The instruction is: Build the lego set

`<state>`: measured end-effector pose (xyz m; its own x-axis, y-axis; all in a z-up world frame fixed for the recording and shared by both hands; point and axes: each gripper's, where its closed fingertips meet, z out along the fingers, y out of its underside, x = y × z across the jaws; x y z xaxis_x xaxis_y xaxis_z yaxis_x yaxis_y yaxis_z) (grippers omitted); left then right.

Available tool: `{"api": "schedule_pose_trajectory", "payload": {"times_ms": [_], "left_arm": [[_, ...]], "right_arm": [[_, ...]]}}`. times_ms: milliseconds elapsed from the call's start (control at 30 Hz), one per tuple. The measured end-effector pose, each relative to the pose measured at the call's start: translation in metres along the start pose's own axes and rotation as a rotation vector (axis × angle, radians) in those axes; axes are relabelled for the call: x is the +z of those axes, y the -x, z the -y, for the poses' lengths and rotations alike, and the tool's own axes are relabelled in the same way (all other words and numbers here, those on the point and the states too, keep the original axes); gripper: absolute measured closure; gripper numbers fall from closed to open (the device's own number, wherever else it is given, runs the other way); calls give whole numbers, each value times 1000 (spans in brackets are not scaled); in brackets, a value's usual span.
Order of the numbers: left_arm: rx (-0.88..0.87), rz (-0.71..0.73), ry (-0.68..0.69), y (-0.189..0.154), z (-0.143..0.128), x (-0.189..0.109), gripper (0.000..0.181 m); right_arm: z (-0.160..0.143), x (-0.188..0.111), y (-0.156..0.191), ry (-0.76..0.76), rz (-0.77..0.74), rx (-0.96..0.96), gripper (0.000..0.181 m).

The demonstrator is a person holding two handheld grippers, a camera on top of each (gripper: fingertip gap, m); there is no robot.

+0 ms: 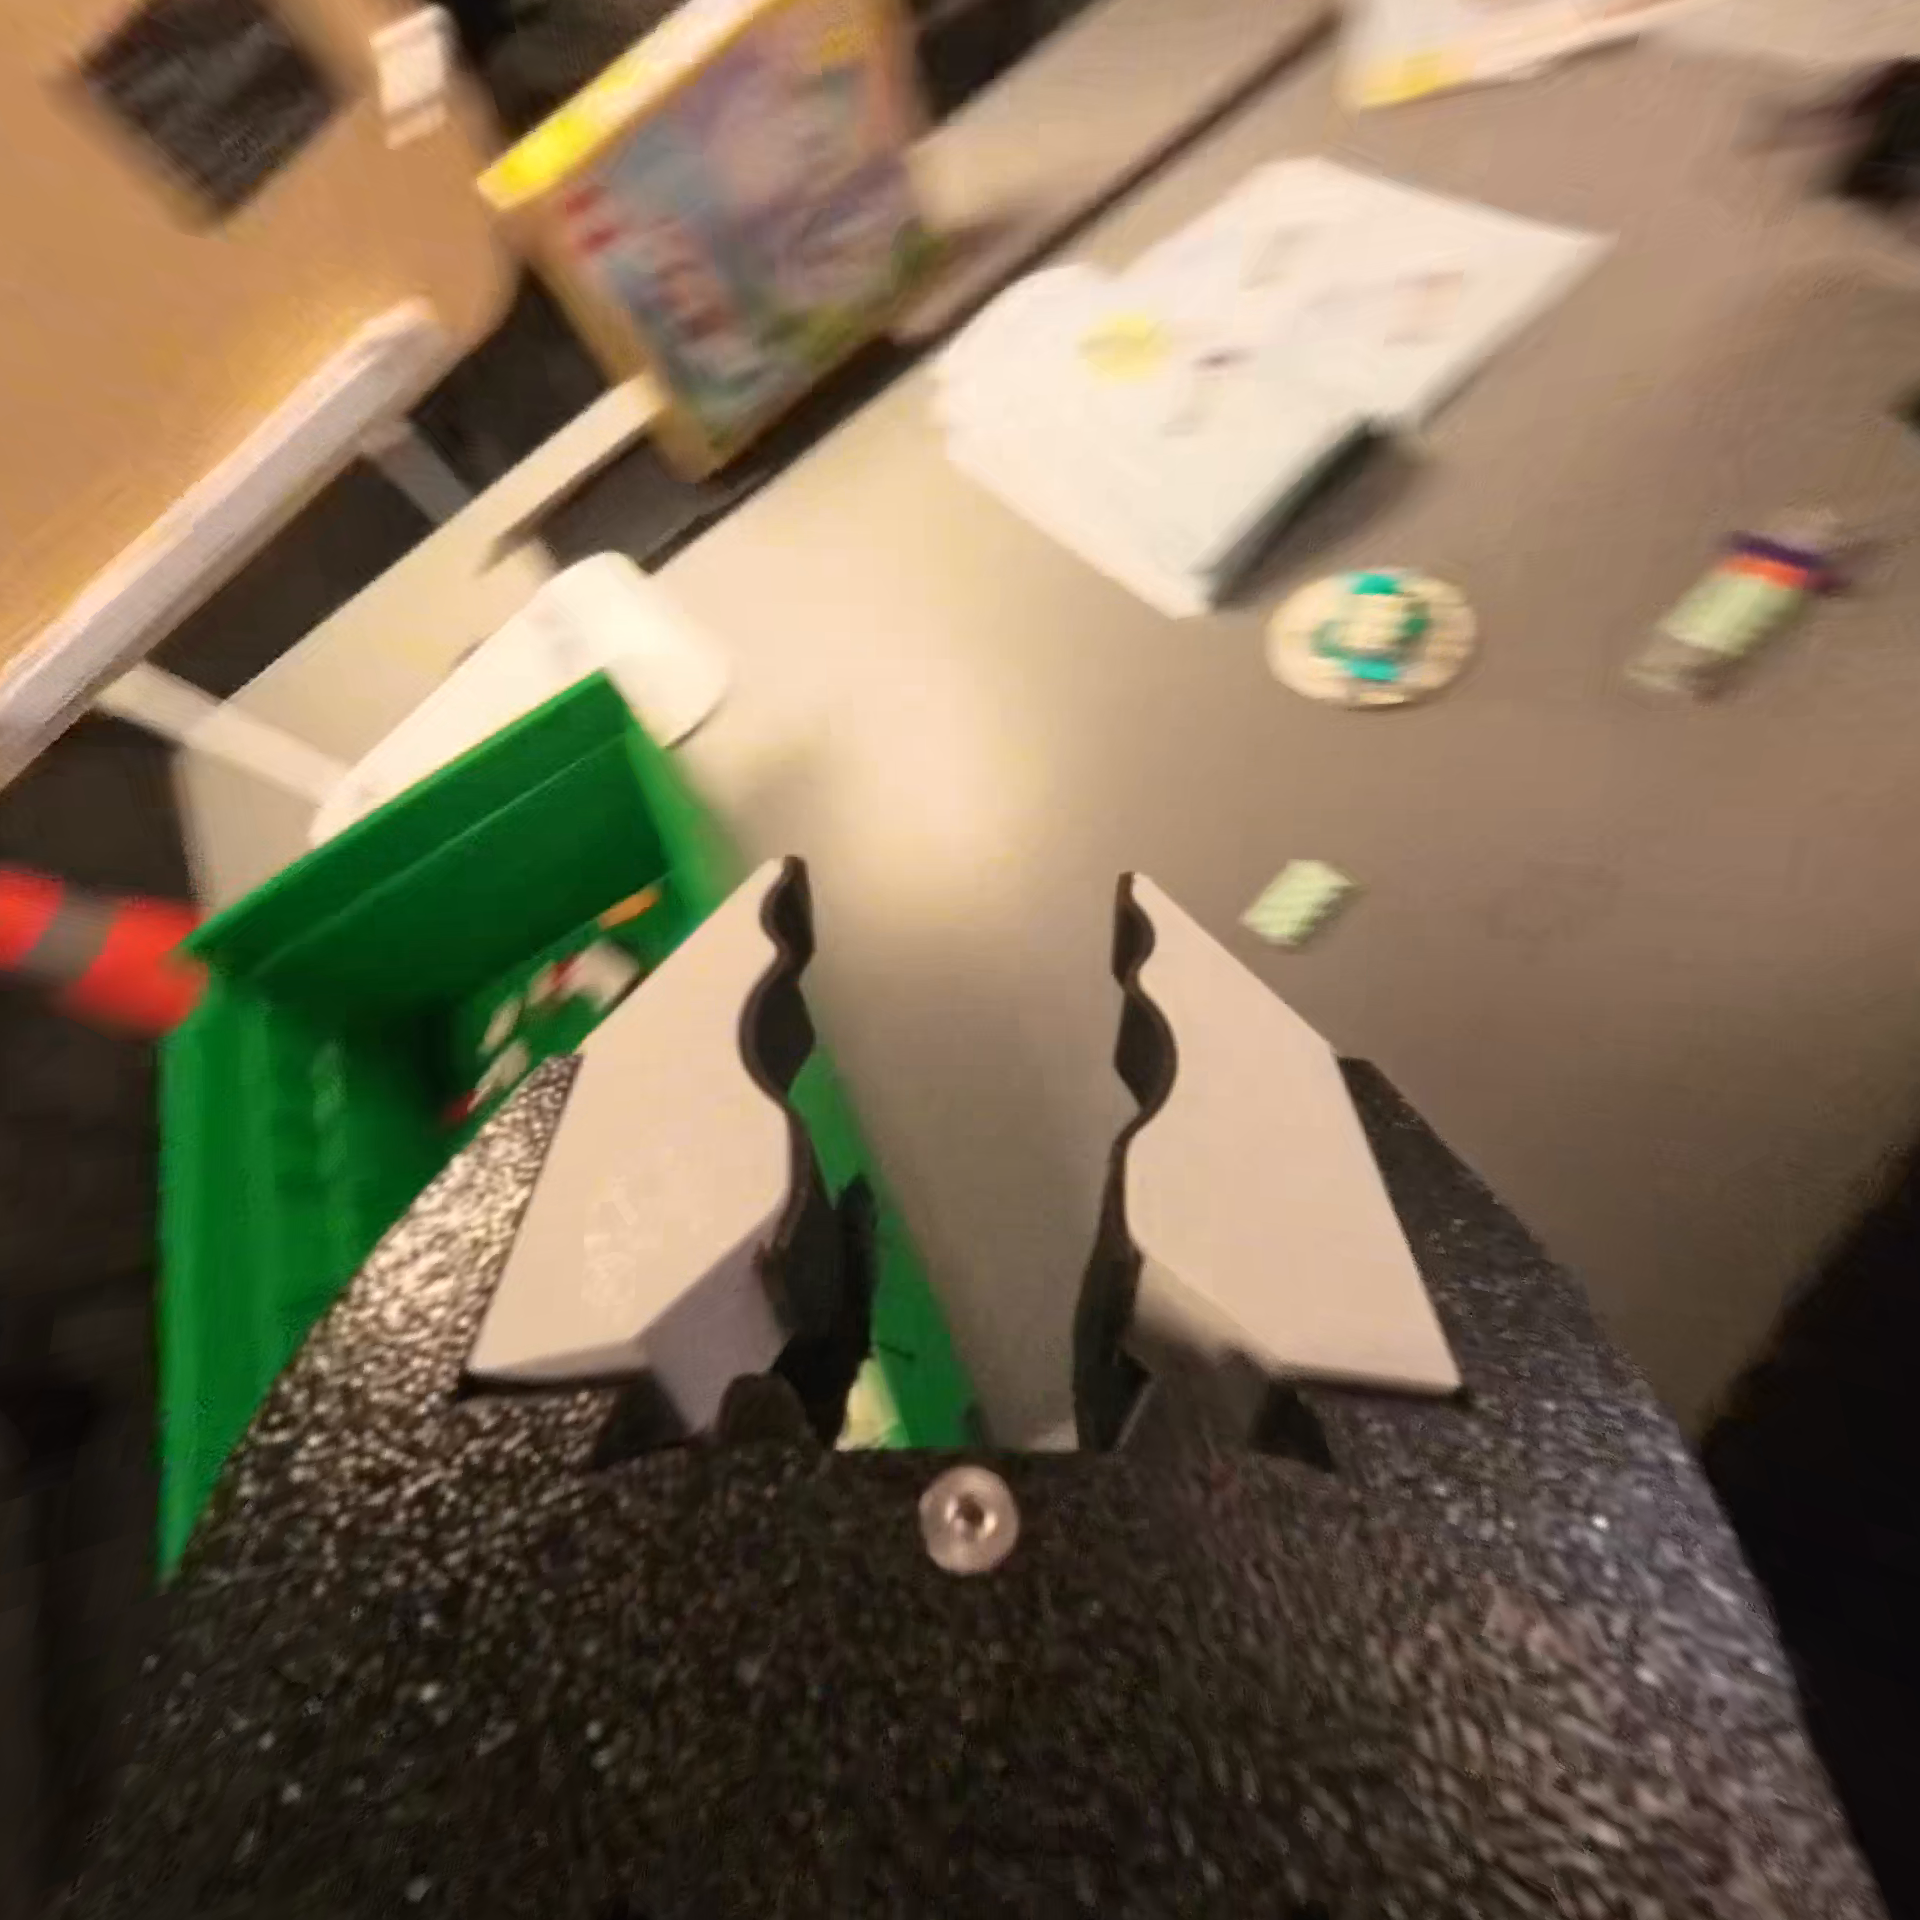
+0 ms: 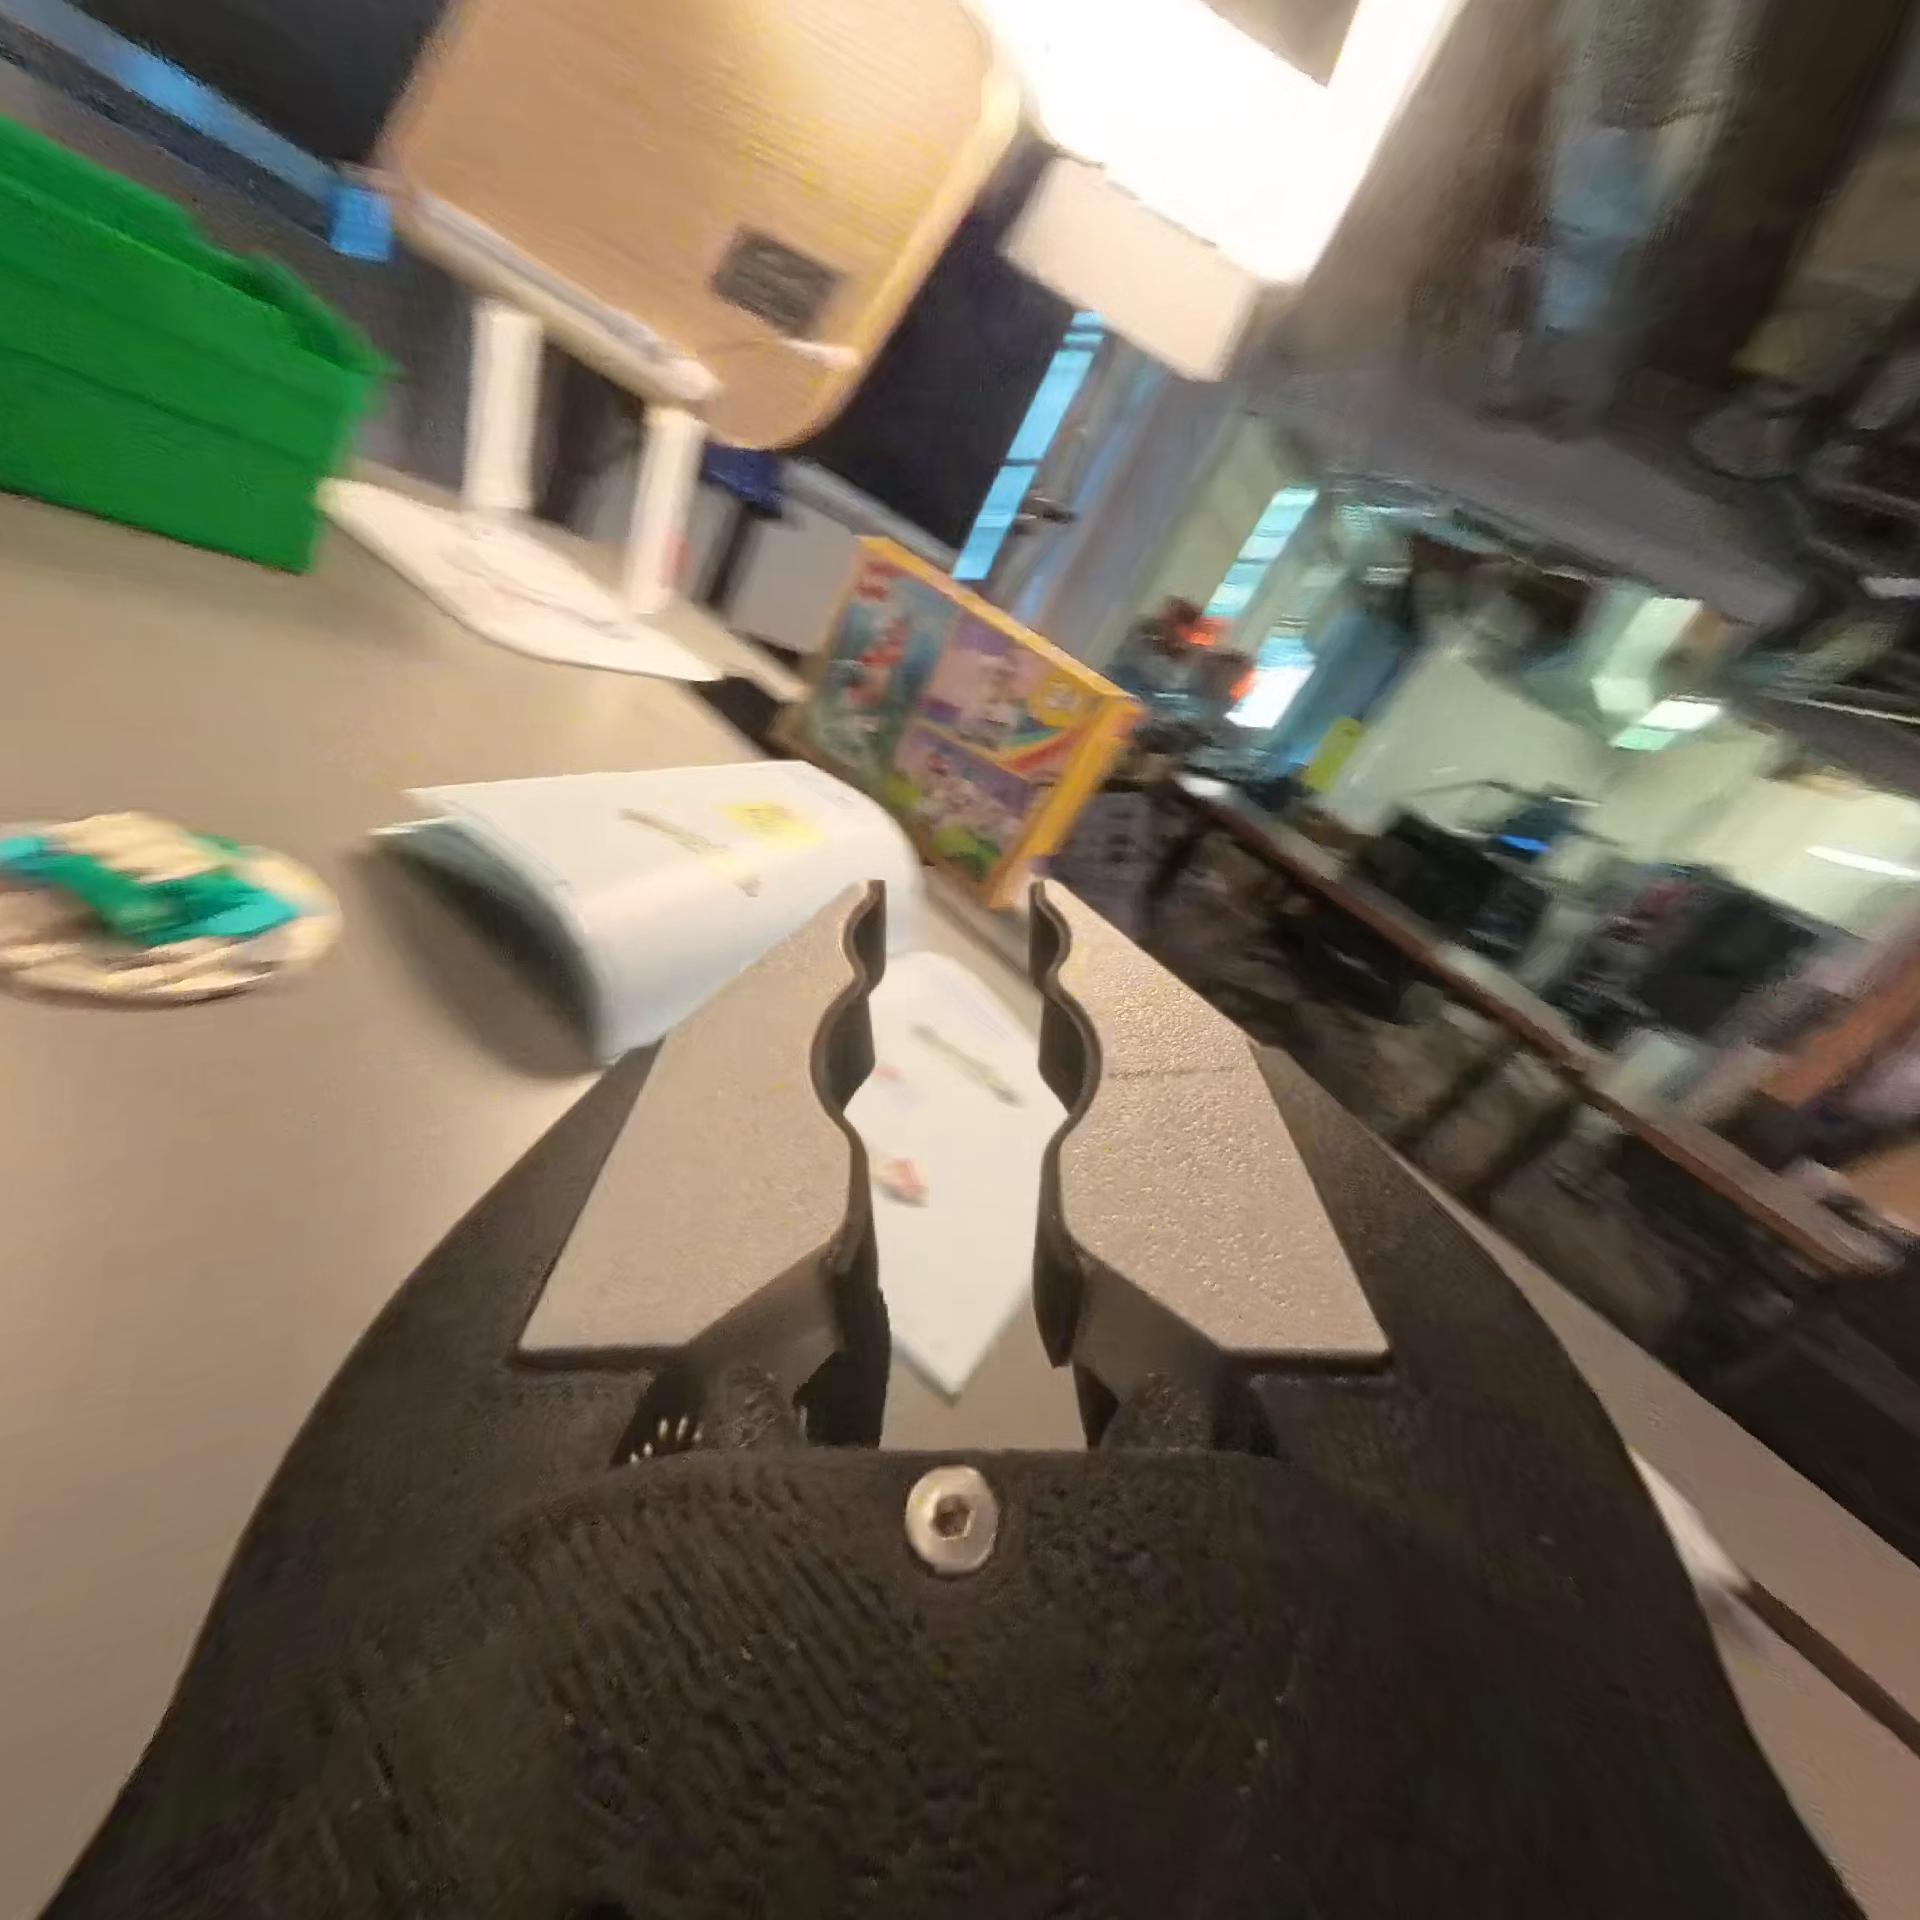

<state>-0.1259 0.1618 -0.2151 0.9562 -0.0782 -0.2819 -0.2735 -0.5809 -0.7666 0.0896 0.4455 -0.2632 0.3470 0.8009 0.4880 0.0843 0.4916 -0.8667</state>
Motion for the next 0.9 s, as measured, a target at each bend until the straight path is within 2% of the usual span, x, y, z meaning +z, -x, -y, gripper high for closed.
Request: {"api": "schedule_pose_trajectory", "payload": {"times_ms": [67,167,267,367,433,733,800,900], "left_arm": [[112,-131,6,-42,3,9,136],[186,-313,71,-86,-18,34,135],[175,-434,160,-112,-48,66,131],[187,-453,235,-116,-72,91,129],[189,-468,247,-115,-78,101,127],[164,-649,190,-124,-79,116,134],[161,-660,181,-123,-78,118,137],[167,-668,178,-122,-78,119,140]], "right_arm": [[3,-10,40,15,305,51,154],[-1,-45,93,117,730,211,149],[-9,-77,121,252,950,240,145],[-17,-93,136,329,1030,187,145],[-21,-98,142,359,1058,144,146],[-31,-105,151,424,1116,102,157],[-31,-106,152,425,1125,99,166],[-31,-106,152,426,1126,101,166]]}}
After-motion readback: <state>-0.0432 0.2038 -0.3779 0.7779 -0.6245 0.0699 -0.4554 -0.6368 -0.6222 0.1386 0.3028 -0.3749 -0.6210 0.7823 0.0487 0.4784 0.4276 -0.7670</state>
